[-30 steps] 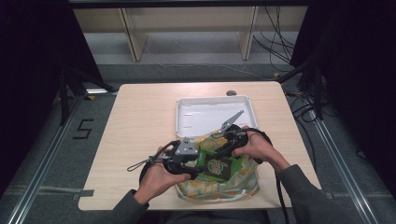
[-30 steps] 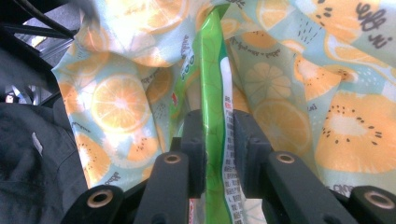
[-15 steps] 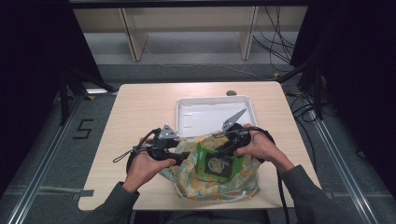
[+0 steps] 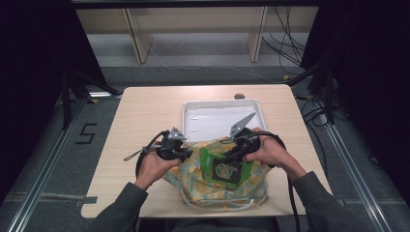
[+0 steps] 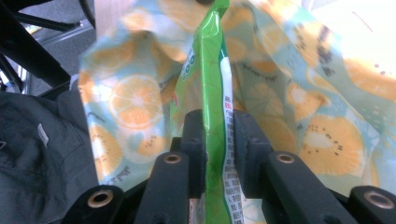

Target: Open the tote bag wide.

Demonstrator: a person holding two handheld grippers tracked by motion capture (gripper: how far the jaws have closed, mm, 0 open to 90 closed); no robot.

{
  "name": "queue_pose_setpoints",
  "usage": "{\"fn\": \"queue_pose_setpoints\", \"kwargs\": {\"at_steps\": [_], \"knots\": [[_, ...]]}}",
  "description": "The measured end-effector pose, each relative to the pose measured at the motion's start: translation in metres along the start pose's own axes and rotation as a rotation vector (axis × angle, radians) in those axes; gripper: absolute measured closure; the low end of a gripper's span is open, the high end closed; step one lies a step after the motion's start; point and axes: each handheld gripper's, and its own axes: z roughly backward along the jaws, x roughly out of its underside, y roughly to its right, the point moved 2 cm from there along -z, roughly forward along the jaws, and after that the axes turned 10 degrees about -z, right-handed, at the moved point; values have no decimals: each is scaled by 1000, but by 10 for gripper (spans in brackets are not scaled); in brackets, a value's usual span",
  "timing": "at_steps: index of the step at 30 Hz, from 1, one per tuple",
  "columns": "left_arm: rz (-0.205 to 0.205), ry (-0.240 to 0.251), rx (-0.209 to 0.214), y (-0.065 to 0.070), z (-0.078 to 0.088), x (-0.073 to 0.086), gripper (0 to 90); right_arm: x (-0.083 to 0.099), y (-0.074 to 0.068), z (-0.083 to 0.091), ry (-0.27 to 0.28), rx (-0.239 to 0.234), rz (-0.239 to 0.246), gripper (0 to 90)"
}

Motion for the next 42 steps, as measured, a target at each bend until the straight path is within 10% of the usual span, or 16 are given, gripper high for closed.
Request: {"fn": "queue_pose_setpoints", "kwargs": {"at_steps": [10,16,24,42], "knots": [[33,-13,3,-5,-11,11,789,-8,-3,17,82,21,13,769],[51,22,-23,-5,-2,10,490,-12,-3,31,140,20,20,769],[89,120,-42,0,28,11,312,-15,-8,55,213,22,6,769],[64,202,-83,24,70,37,250,-18,0,87,317,40,-53,770]]}}
